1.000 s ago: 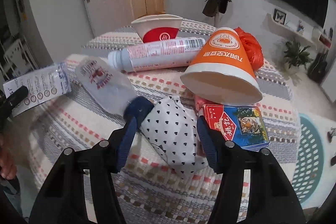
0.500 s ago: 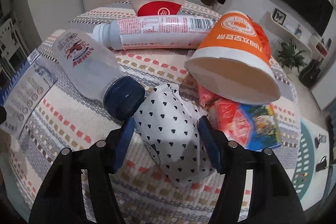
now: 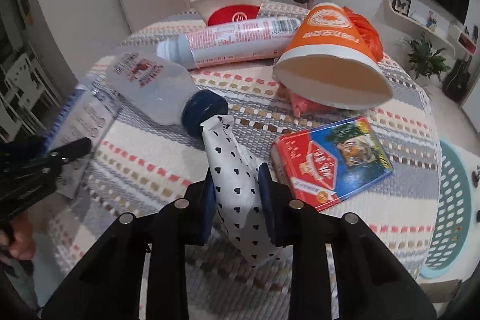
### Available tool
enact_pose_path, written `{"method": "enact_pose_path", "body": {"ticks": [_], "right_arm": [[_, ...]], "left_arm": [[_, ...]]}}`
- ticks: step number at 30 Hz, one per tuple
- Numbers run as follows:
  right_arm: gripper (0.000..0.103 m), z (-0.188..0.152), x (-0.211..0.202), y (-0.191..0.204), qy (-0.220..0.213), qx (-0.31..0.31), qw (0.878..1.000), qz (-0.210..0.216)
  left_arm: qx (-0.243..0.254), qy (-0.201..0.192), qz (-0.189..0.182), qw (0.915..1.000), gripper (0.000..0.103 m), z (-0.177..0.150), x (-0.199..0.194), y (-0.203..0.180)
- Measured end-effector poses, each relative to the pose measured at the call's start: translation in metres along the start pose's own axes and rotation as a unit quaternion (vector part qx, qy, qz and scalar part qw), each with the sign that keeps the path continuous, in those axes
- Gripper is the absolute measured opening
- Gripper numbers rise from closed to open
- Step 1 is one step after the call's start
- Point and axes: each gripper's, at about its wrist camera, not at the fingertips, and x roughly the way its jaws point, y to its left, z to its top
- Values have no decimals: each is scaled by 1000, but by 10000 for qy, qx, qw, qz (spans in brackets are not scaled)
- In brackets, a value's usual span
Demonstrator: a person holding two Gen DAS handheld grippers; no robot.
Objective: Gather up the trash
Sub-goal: 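Grasp the polka-dot paper with the right tool while the left tool holds the blue carton, then carry both items over the blue basket and open both tools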
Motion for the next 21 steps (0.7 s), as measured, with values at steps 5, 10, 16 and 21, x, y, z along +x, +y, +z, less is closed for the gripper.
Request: {"method": "enact_pose_path", "body": {"ticks": [5,10,16,21], "right_arm": [[21,0,-30,-2,-348,62,9994,22],[21,6,-67,-3,-842,29,9963,-185],[21,12,-107,-12,-1374,-16,9880,-703],[21,15,-129,-39,-1600,144,9825,-940]], "left_arm": [[63,-456,-160,9988,33,1,-24,-7],[227,-1017,-314,9941,33,13,-59,-25],[502,-1481,-578,9860,33,36,-86,-58],[779,-1636,-792,9803,33,53,-90,-95]]}}
